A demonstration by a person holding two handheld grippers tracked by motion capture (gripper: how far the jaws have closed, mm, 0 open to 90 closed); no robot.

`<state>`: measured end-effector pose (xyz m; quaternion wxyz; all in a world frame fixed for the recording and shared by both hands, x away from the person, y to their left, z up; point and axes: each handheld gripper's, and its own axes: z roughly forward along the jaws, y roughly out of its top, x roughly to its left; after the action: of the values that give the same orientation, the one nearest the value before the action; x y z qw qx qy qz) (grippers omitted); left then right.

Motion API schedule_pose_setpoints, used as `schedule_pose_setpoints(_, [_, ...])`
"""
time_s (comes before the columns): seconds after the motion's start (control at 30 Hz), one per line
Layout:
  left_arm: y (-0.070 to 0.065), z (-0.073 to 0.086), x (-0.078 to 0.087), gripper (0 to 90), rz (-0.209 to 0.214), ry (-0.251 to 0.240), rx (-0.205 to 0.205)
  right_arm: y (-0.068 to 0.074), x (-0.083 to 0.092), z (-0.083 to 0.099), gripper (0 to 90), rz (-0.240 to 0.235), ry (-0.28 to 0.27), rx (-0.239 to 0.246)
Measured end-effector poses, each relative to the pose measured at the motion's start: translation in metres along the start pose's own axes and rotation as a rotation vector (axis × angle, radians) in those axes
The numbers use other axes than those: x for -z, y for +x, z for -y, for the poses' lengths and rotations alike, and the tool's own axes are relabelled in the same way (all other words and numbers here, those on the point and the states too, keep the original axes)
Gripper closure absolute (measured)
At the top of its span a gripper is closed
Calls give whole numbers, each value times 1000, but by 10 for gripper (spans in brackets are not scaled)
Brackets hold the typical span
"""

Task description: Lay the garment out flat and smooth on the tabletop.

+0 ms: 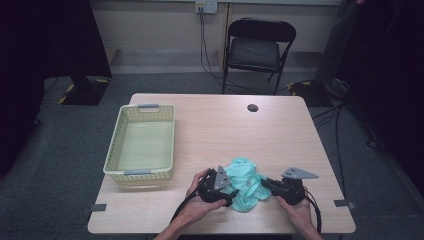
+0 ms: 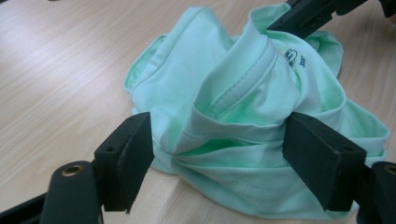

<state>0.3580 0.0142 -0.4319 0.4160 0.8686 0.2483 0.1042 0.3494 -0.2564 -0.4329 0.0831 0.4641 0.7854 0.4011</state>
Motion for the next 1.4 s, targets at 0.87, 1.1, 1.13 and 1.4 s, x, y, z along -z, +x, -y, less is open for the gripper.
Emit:
schedule_pose_setpoints(0.87, [7, 8, 21, 512, 95, -32, 24, 7, -3, 9, 843, -55, 68, 51])
schedule_pose_setpoints(1.1, [2, 1, 9, 604, 117, -33, 18, 7, -3, 9, 839, -57, 69, 50])
schedule_pose_setpoints(1.13, [1, 1, 8, 592, 118, -21, 27, 7, -3, 9, 839, -57, 69, 50])
schedule_pose_setpoints(1.4, [-1, 3, 5, 568, 123, -5, 92, 6, -3, 9, 833, -57, 68, 49])
